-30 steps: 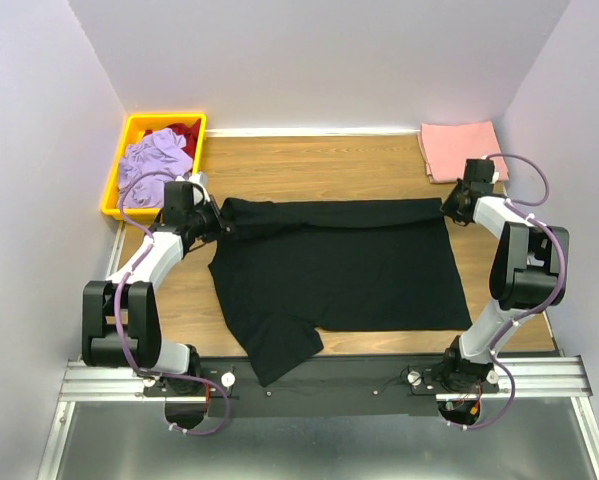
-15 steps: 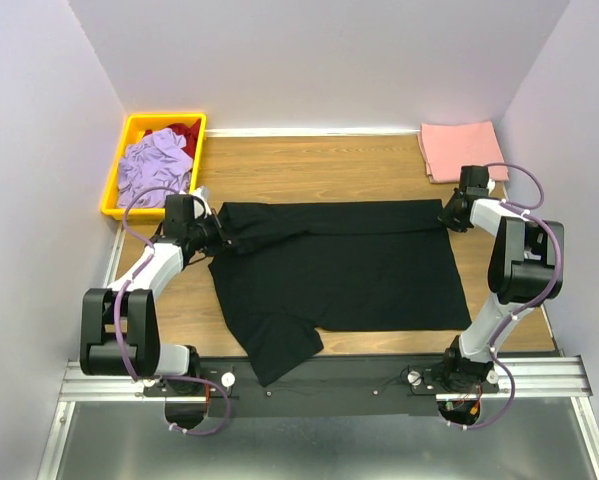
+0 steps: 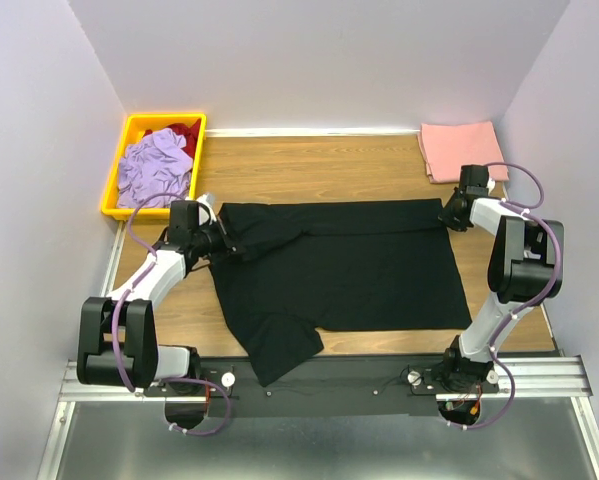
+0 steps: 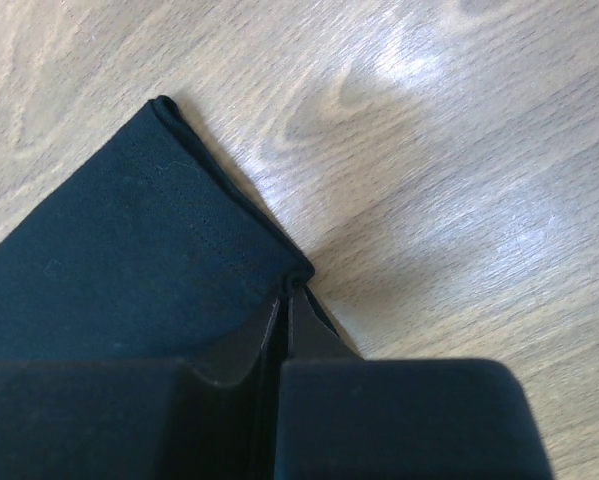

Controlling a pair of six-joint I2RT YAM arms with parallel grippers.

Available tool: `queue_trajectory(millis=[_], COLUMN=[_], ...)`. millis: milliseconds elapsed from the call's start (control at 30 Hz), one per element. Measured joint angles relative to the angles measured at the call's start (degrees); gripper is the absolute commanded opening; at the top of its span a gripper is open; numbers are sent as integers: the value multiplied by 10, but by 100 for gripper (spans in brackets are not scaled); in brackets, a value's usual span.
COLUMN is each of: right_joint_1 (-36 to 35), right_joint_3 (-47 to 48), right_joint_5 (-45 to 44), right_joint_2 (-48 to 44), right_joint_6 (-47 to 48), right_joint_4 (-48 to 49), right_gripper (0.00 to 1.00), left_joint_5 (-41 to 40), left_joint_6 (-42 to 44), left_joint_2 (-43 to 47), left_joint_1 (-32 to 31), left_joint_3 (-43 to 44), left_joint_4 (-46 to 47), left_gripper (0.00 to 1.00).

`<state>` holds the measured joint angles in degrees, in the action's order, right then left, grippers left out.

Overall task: Fold and stack the t-shirts
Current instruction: Fold the tshirt

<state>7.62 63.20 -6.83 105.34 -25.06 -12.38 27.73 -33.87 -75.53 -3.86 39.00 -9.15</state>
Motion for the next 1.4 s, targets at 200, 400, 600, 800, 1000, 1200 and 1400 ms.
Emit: queue_trajectory(millis=[200,400,600,800,1000,1200,1400], right_joint_1=[0,0,0,0,0,0,0], right_joint_3=[1,1,1,1,1,1,1], right_joint_5=[0,0,-12,-16,-16,-15,-10], right_joint_2=[0,0,0,-4,-20,-24,-37], right_joint_6=[0,0,0,0,0,-2,-7], right_joint_4=[-1,-1,-3,-12,-24,-34,-42], right_gripper=[12,13,32,22,1,1,1], left_joint_5=[0,0,-1,-1,-2,-5,-16], left_joint_6=[-14,-22,-19,-17,-13,-11,-7], left_joint_2=[7,33,35,42,42,44,57], left_joint_1=[-23,-30,-30,-30,-30,-30,-30], left_joint_3=[-21,-22,3,7,23,52,76], left_joint_4=[-2,-7,-26,-38,-45,-60,-77], left_gripper=[0,0,0,0,0,0,0])
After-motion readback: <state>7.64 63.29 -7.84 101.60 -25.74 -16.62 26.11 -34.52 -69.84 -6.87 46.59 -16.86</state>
